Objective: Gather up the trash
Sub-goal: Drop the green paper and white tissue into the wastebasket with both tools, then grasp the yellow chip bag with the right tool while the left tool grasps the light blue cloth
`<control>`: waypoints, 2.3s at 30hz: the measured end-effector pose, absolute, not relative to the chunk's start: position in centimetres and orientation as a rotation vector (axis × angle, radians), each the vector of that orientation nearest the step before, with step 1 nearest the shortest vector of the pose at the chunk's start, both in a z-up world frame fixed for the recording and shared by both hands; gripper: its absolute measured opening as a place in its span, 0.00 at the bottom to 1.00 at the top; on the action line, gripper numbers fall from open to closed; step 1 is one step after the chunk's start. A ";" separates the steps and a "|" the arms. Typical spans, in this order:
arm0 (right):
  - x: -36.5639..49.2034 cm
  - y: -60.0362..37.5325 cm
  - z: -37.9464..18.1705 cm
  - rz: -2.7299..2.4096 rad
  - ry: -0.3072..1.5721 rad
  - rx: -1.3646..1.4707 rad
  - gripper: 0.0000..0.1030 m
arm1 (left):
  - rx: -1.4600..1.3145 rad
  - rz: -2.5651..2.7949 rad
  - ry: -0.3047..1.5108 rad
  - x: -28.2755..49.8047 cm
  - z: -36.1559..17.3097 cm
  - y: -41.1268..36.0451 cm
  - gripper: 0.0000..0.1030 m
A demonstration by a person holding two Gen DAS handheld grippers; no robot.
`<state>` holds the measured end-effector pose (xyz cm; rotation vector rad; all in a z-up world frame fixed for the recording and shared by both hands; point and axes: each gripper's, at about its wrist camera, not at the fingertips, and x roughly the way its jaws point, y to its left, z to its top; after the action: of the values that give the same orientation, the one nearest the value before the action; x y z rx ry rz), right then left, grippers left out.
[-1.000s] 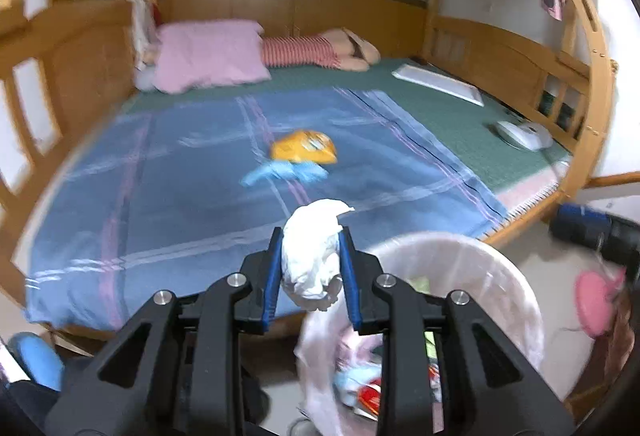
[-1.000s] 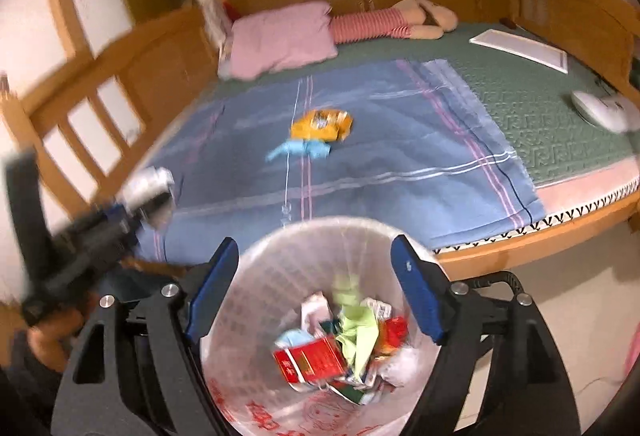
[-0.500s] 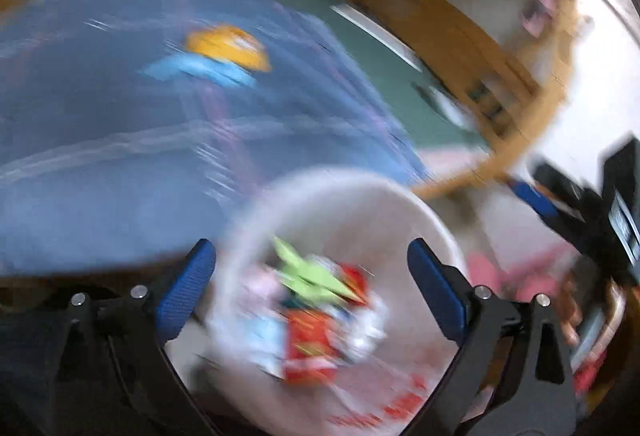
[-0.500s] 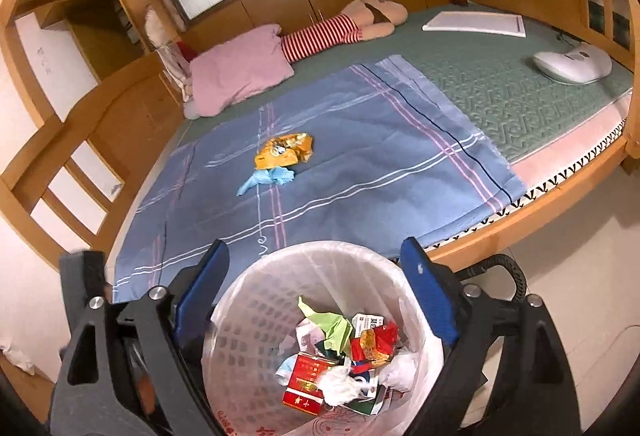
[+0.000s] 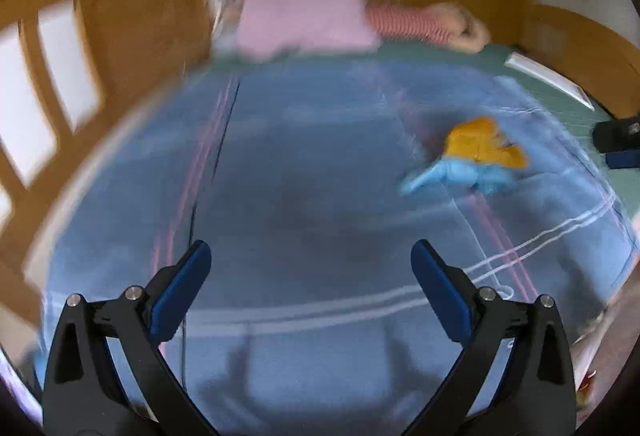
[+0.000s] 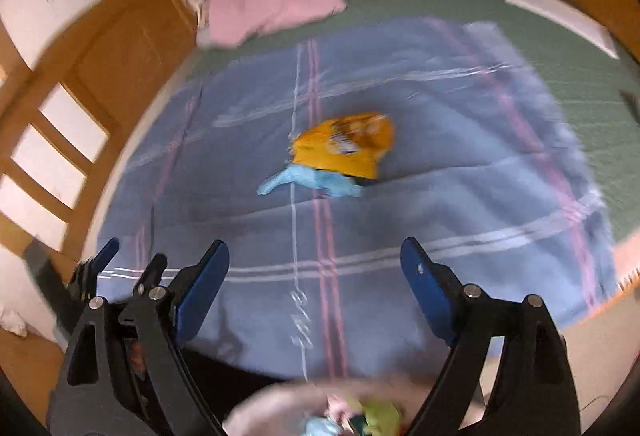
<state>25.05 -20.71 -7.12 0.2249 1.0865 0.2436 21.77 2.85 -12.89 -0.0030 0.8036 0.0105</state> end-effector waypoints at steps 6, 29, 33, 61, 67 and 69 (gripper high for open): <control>32.9 -15.5 -12.3 0.206 1.186 0.086 0.83 | -0.125 -0.040 0.782 21.9 -12.8 4.0 0.96; 30.2 -11.6 -12.3 0.561 1.257 0.257 0.82 | -0.417 0.222 0.976 22.3 -16.6 9.2 0.96; 31.6 -13.5 -13.0 0.429 1.249 0.328 0.83 | -0.419 0.210 0.993 22.5 -16.9 9.3 0.96; 32.6 -14.8 -13.9 0.277 1.155 0.171 0.49 | -0.421 0.206 0.988 23.1 -17.0 9.1 0.96; 32.4 -18.3 -14.4 0.349 1.220 0.421 0.49 | -0.437 0.184 0.993 23.3 -17.2 9.0 0.96; 32.0 -18.7 -14.8 0.400 1.255 0.470 0.49 | -0.446 0.192 0.991 23.3 -17.1 9.2 0.96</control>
<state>31.97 -18.74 -14.79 0.4695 1.2555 0.3995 23.30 9.20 -17.13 -0.4462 0.9908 0.1921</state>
